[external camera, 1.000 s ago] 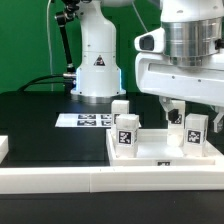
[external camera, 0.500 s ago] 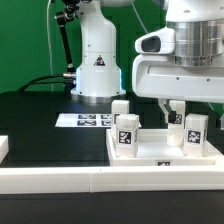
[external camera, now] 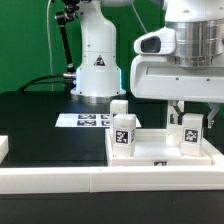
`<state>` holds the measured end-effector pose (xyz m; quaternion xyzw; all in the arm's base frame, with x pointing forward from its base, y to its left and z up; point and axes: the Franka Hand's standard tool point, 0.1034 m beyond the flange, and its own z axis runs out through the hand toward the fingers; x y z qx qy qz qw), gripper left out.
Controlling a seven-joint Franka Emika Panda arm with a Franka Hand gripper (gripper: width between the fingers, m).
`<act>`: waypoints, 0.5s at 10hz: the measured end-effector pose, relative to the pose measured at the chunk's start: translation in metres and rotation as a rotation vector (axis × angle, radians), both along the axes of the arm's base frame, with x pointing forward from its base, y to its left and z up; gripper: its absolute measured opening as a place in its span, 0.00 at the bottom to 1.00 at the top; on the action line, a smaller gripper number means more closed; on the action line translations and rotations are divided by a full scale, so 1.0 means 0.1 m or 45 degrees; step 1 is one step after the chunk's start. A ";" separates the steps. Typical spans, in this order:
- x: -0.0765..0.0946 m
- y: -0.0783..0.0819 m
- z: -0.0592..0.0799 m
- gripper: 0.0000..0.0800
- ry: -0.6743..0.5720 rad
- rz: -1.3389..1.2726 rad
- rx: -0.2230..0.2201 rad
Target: Assemble square table
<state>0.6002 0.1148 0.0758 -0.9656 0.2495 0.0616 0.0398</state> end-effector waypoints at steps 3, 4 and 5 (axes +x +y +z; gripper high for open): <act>0.00 0.01 0.00 0.36 0.028 -0.256 -0.024; 0.00 0.01 -0.01 0.36 0.032 -0.345 -0.031; 0.01 0.01 -0.01 0.36 0.012 -0.489 -0.032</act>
Offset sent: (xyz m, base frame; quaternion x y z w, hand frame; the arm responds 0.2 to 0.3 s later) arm 0.0000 0.0000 0.0000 0.0000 0.0000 0.1938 0.9810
